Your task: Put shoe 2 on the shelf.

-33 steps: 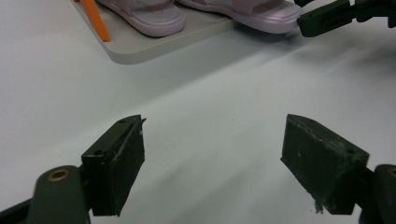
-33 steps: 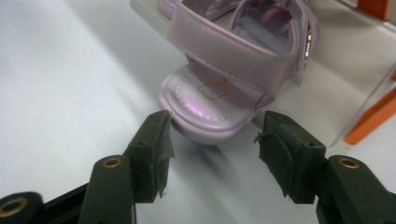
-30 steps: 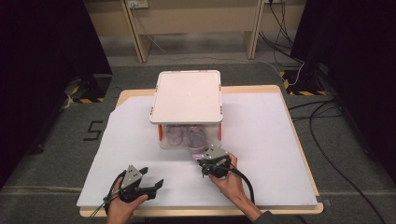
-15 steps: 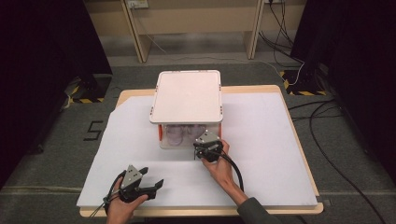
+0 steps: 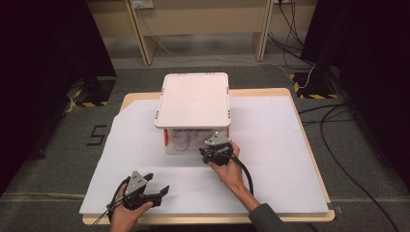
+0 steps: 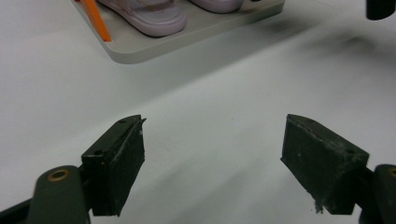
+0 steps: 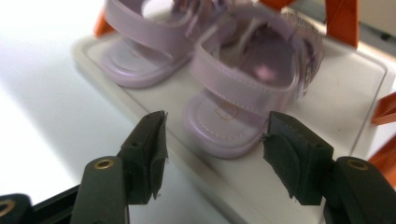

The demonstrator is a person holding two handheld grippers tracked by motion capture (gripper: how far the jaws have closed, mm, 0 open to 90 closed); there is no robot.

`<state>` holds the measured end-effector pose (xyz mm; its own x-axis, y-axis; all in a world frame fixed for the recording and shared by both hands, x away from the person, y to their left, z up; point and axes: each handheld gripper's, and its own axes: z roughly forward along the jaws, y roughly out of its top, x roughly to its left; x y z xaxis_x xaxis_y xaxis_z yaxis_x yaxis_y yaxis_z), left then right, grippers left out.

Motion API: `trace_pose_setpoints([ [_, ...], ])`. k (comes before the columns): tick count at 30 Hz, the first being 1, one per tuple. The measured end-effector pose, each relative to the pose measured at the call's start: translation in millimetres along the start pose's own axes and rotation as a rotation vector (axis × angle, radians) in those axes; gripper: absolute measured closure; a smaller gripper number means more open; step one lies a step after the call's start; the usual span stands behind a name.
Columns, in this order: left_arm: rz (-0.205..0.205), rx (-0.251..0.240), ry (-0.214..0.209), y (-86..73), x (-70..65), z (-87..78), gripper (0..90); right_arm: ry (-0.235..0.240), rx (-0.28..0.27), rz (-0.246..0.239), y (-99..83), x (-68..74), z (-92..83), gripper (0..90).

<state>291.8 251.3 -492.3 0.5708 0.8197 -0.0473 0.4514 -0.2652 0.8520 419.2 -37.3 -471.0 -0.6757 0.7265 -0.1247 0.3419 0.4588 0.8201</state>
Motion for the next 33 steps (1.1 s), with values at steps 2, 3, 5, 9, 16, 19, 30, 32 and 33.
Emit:
trace_pose_setpoints([
  [2, -0.001, 0.001, 0.002, -0.1, 0.1, 0.6, 20.8, 0.018, -0.019, 0.001, -1.7, -0.6, -12.6, 36.9],
  [3, 0.000, 0.005, 0.002, 0.0, 0.0, 0.7, 20.8, 0.031, -0.027, 0.004, -2.9, -0.8, -19.3, 36.3],
  [5, 0.001, 0.004, 0.001, 0.0, -0.4, 0.7, 20.8, 0.054, -0.043, 0.001, -6.5, -1.1, -32.7, 35.6],
  [9, 0.000, 0.001, 0.001, 0.1, -0.7, 0.2, 20.8, 0.070, -0.051, 0.003, -18.5, -4.7, -57.9, 35.7],
  [16, 0.002, 0.000, -0.002, 0.2, -1.2, 0.0, 20.8, 0.080, -0.019, 0.078, -48.3, -25.5, -89.0, 31.5],
  [19, 0.003, 0.003, -0.002, 0.1, -0.7, 0.4, 20.8, 0.094, -0.018, 0.139, -60.5, -34.2, -100.8, 30.5],
  [30, 0.005, 0.006, -0.003, 0.1, -0.7, 0.3, 20.8, 0.128, -0.027, 0.251, -88.7, -40.1, -125.8, 23.1],
  [32, 0.005, 0.003, -0.003, 0.0, -1.1, 0.4, 20.8, 0.130, -0.030, 0.253, -91.9, -37.5, -129.2, 20.9],
  [33, 0.006, 0.003, -0.003, 0.1, -1.2, 0.5, 20.8, 0.134, -0.026, 0.255, -93.3, -36.1, -131.0, 19.4],
])
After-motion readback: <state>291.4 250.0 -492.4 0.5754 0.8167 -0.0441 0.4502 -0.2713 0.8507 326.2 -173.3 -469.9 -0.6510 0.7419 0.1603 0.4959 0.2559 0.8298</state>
